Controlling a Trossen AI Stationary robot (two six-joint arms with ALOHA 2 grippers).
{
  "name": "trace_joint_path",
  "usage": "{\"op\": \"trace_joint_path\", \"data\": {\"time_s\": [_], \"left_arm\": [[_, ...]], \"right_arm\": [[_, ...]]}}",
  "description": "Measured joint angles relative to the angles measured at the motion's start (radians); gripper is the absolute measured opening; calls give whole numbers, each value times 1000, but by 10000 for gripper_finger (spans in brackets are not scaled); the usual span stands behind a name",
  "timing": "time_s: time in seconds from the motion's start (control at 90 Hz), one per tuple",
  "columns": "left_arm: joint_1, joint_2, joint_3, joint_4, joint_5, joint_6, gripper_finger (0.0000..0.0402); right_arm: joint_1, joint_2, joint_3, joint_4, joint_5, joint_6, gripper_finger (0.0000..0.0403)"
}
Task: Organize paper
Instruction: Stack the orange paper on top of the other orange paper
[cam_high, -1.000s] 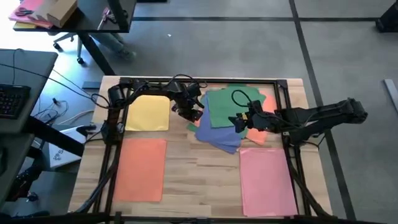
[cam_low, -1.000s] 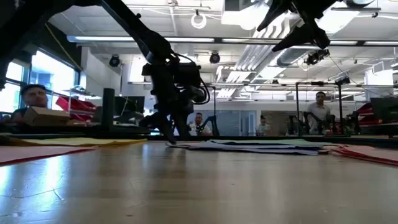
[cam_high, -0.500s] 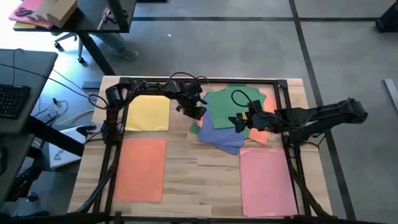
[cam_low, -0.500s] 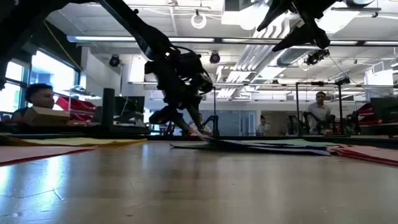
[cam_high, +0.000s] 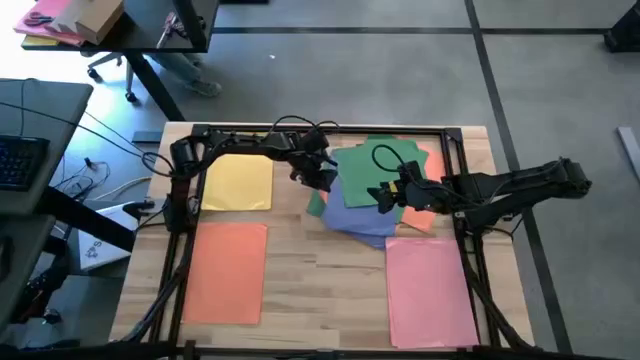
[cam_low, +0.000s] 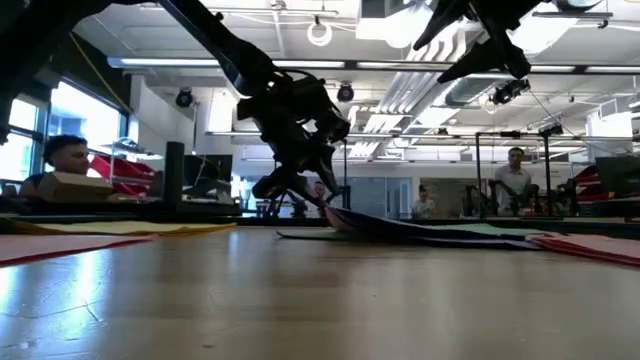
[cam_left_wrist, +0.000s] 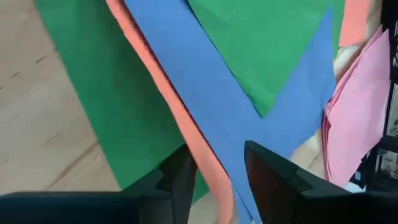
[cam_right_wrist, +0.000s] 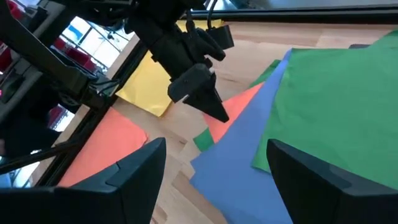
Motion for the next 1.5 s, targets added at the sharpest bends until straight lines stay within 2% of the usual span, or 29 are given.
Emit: {"op": "trace_joint_path", "data": {"time_s": [0.2, 0.344, 0.456, 0.622, 0.811, 0.967, 1.044, 1.144, 1.267, 1.4, 1.5], "left_arm": [[2, 0, 0, -12, -63, 24, 11], [10, -10, 1, -53, -77, 50, 2], [12, -72, 1, -117, -140, 84, 1], [28, -246, 1, -224, -261, 113, 0], [32, -523, 1, -352, -362, 97, 0], [31, -749, 48, -445, -425, 54, 0], [14, -847, 92, -473, -405, 47, 0], [-61, -935, 146, -475, -335, 36, 0], [-231, -964, 158, -502, -341, -62, 0], [-427, -878, 149, -584, -359, -110, 0], [-540, -775, 119, -614, -271, -115, 0]], "right_arm": [[0, 0, 0, 0, 0, -8, 264], [0, 0, 0, 0, 0, -32, 264], [0, 0, 0, 0, 0, -58, 264], [0, 0, 0, 0, 6, -125, 264], [-1, 0, 0, 0, 22, -229, 264], [-15, 0, 0, 1, 35, -332, 264], [-22, 0, 0, 1, 27, -381, 264], [-32, 0, 0, 1, 6, -448, 264], [-45, 0, 0, 1, -40, -507, 264], [-53, 0, 0, 1, -57, -478, 264], [-53, 0, 0, 14, -52, -434, 264]]}}
